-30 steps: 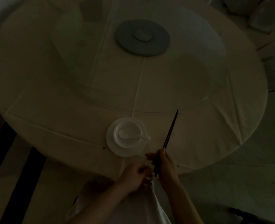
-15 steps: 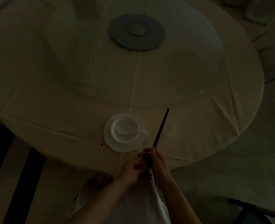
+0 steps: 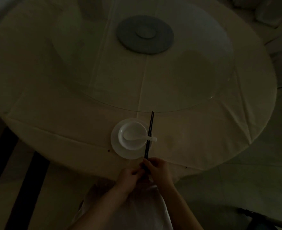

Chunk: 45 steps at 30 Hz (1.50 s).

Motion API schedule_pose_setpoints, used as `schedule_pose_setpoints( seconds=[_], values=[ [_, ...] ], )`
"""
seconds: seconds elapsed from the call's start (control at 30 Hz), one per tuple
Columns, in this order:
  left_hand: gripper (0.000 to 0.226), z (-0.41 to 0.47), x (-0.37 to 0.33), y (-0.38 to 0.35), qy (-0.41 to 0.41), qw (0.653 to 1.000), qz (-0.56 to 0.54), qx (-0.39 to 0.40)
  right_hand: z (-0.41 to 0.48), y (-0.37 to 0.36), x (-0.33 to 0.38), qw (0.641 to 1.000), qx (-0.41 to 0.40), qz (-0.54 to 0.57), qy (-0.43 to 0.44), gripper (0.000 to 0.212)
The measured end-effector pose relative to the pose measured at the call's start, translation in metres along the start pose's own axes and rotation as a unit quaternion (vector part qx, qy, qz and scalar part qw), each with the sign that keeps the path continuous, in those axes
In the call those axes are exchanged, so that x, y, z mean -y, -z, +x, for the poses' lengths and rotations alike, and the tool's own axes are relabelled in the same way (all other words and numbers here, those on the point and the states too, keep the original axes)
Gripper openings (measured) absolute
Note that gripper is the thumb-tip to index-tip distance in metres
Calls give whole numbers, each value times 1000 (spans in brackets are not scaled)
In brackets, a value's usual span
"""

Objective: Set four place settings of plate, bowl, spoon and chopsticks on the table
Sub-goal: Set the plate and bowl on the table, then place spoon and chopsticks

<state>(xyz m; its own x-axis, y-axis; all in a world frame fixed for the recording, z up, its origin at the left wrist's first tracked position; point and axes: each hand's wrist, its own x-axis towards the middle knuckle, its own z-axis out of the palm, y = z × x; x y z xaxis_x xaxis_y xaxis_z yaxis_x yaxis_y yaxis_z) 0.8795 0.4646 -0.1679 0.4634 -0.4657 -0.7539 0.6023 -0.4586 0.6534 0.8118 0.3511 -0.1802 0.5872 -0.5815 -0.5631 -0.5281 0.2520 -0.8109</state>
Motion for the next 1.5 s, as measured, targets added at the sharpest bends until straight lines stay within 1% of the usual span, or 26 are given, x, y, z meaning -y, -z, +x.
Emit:
schedule_pose_setpoints(
  seconds=[0.07, 0.17, 0.33, 0.63, 0.8, 0.93, 1.07, 1.23, 1.37, 1.5],
  values=[
    [20, 0, -1, 4, 1, 1000, 2, 6, 2, -2, 0, 1000, 4, -10, 0, 13],
    [20, -1, -3, 8, 8, 1000, -11, 21, 2, -2, 1, 999, 14, -32, 2, 16],
    [21, -4, -6, 8, 27, 998, -39, 28, 3, 0, 6, 999, 19, -43, -14, 16],
    [23, -8, -7, 9, 38, 995, -75, 44, -2, -1, 6, 1000, 14, 1, -20, 18],
    [18, -3, -5, 10, 52, 993, -92, 49, 0, 1, 9, 999, 21, -9, -26, 19],
    [19, -1, -4, 11, 51, 993, -93, 51, 3, 1, 9, 999, 28, 3, -32, 20],
    [20, -2, -2, 12, 49, 992, -94, 63, 2, 2, 11, 999, 27, 15, -34, 15],
    [20, -1, -2, 13, 44, 993, -96, 56, 1, 0, 15, 999, 24, 26, -29, 17],
    [20, 0, -2, 12, 55, 993, -91, 41, 0, 0, 15, 1000, 17, 7, -25, 17],
    [19, -2, 0, 14, 56, 994, -80, 52, 0, 0, 17, 999, 11, 22, -42, 16]
  ],
)
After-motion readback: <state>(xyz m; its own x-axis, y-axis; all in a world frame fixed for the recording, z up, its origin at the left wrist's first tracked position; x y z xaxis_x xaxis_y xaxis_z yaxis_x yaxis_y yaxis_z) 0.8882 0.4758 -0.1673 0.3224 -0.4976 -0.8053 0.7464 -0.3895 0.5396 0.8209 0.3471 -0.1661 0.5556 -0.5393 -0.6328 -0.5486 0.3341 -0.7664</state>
